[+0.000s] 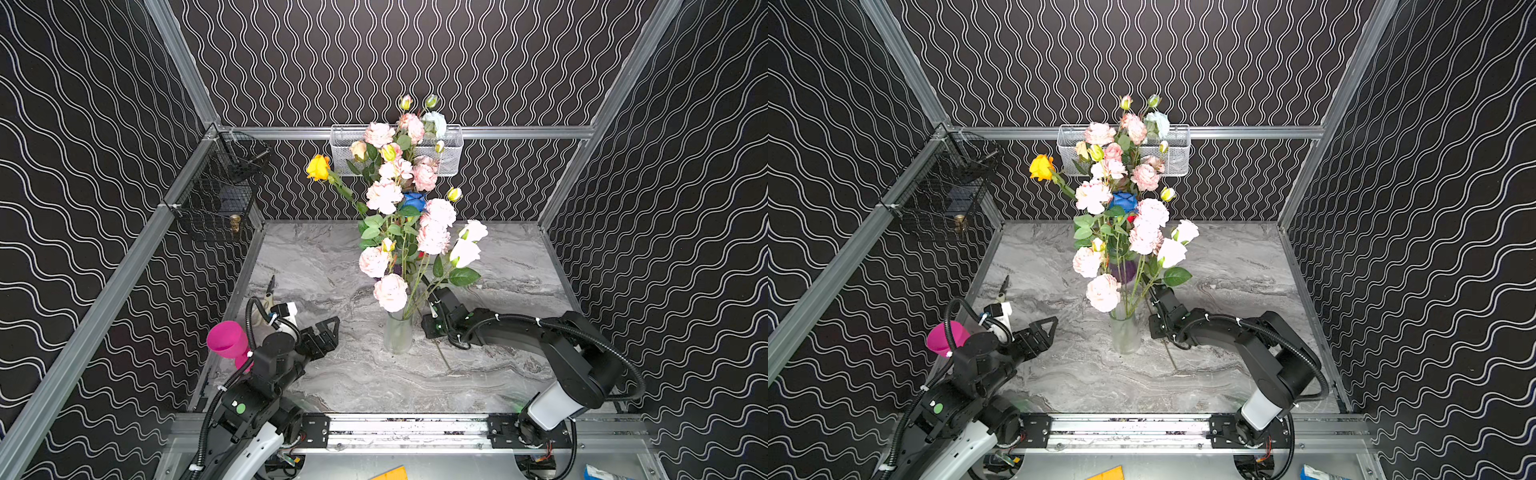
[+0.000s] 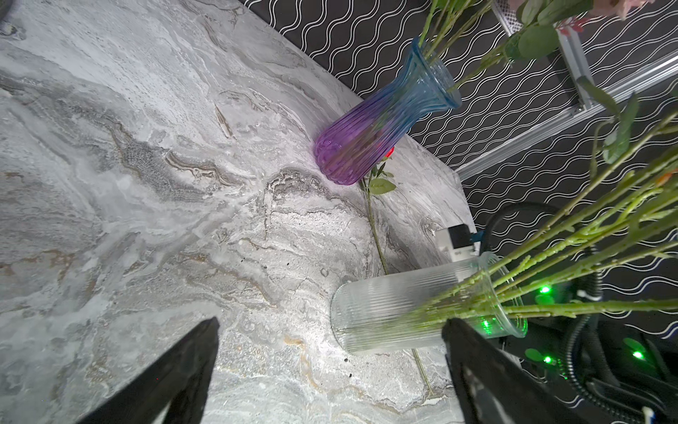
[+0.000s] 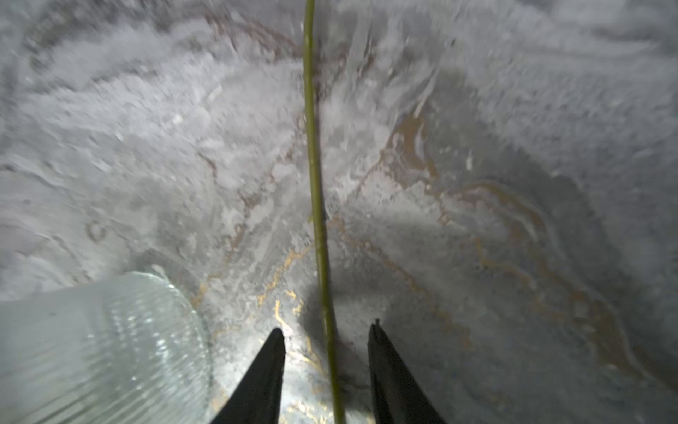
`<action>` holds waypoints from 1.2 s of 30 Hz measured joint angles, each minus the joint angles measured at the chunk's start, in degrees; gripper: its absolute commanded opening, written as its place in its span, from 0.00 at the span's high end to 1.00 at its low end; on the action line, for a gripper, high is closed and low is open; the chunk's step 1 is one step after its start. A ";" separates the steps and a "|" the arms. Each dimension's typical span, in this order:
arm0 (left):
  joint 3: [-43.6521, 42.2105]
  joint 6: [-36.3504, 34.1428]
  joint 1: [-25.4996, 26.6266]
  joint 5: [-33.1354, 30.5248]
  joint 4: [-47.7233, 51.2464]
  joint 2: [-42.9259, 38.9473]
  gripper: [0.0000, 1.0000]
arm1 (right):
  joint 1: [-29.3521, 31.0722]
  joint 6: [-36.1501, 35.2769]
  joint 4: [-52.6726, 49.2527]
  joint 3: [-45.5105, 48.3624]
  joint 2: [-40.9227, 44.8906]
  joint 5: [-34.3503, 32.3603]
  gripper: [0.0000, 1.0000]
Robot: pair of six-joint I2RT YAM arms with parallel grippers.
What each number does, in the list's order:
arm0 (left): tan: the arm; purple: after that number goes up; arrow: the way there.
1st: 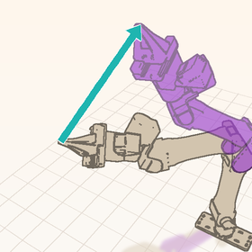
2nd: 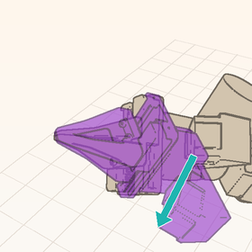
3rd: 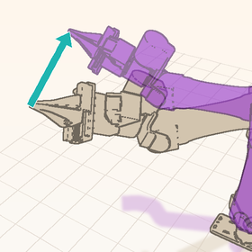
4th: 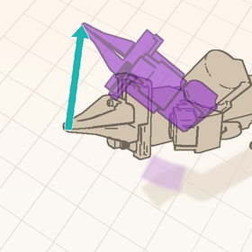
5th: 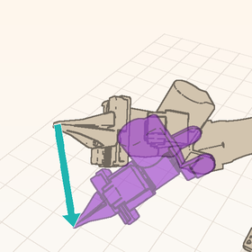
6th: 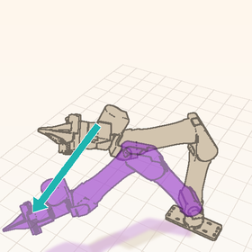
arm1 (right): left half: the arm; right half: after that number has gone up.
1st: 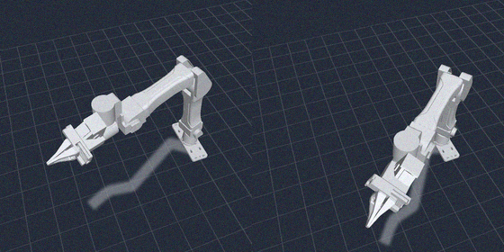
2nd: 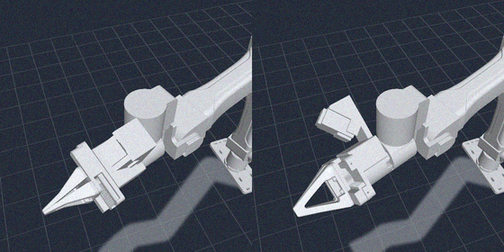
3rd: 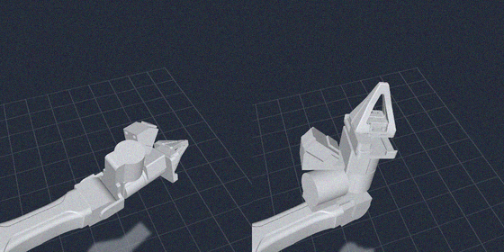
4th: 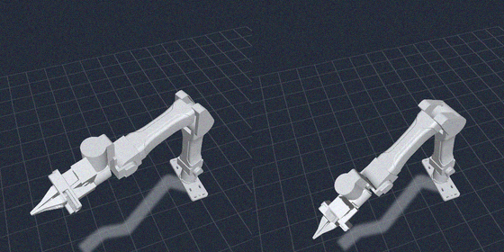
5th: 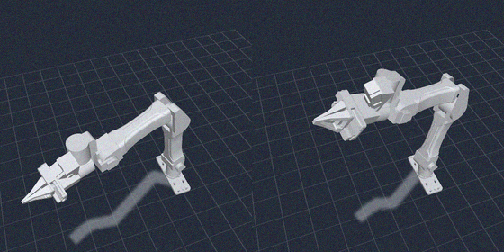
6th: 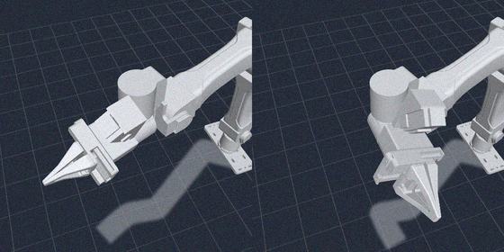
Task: Arrange the flowers into the vase
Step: 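Move the right gripper down along the red rose stem on the table, then close the right gripper on the red rose stem and lift it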
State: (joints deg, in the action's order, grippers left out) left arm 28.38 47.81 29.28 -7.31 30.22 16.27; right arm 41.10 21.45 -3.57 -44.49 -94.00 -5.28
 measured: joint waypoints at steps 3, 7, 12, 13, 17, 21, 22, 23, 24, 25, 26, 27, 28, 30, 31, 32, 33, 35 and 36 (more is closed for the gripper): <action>0.00 0.00 0.00 -0.11 0.55 -0.94 0.02 | -0.02 0.52 -0.74 -0.33 -0.42 -0.72 0.73; 0.00 0.00 0.00 -0.55 0.90 -2.73 0.01 | -0.26 2.10 -0.90 -0.76 -1.33 -3.23 0.90; -1.16 0.00 0.00 -1.05 1.33 -4.61 0.02 | -2.56 4.02 -1.57 3.91 3.69 -3.30 0.94; -1.38 0.00 0.00 -1.05 1.40 -4.76 0.01 | -3.19 4.44 -1.99 4.37 4.35 -3.45 0.95; -1.68 0.02 0.00 -1.01 1.42 -4.76 0.02 | -6.49 5.79 -1.79 6.88 6.93 -2.47 0.95; -2.01 0.00 0.00 -0.94 1.36 -4.74 0.01 | -8.24 6.38 -2.86 8.87 9.86 -1.33 0.89; -2.19 0.00 0.00 -0.85 1.38 -4.92 0.02 | -8.22 6.34 -4.15 8.87 10.88 -0.66 0.85; -2.36 0.00 0.00 -0.76 1.40 -5.11 0.01 | -8.26 6.29 -5.62 8.33 11.82 0.00 0.78; -2.47 0.00 0.00 -0.74 1.38 -5.22 0.02 | -8.33 6.29 -6.80 7.50 12.48 0.07 0.69; -2.51 0.00 0.00 -0.79 1.40 -5.29 0.01 | -8.57 5.84 -7.96 6.10 13.18 0.04 0.64; -2.51 0.00 0.00 -0.74 1.33 -5.29 0.02 | -9.01 5.16 -9.07 4.28 13.81 -0.28 0.63; -2.49 -0.02 0.00 -0.74 1.31 -5.22 0.01 | -9.46 4.55 -9.51 2.99 14.12 -0.70 0.62; -2.45 -0.04 0.00 -0.76 1.31 -5.05 0.01 | -10.12 4.52 -9.75 1.53 14.27 -1.27 0.62; -2.03 -0.20 0.00 -0.74 1.40 -4.61 0.01 | -12.17 4.33 -9.75 -0.55 13.88 -1.95 0.63; -1.75 -0.20 0.00 -0.79 1.38 -4.44 0.01 | -13.51 3.76 -9.75 -1.55 12.85 -2.19 0.64; -1.57 -0.22 0.00 -0.74 1.36 -4.31 0.02 | -14.62 3.17 -9.73 -2.78 11.17 -2.36 0.64; -1.44 -0.22 0.00 -0.74 1.38 -4.17 0.02 | -15.61 3.15 -9.99 -4.20 9.16 -2.34 0.65; -1.25 -0.22 0.00 -0.74 1.44 -3.93 0.02 | -17.42 2.78 -10.14 -7.65 4.81 -1.29 0.65; -1.16 -0.26 0.00 -0.72 1.53 -3.80 0.02 | -18.16 2.43 -10.12 -9.16 2.99 -1.11 0.65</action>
State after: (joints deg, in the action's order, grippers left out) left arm 27.22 47.55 29.28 -8.03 31.75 12.47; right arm 22.94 23.88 -13.69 -53.65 -91.00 -6.39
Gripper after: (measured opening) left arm 0.985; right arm 0.352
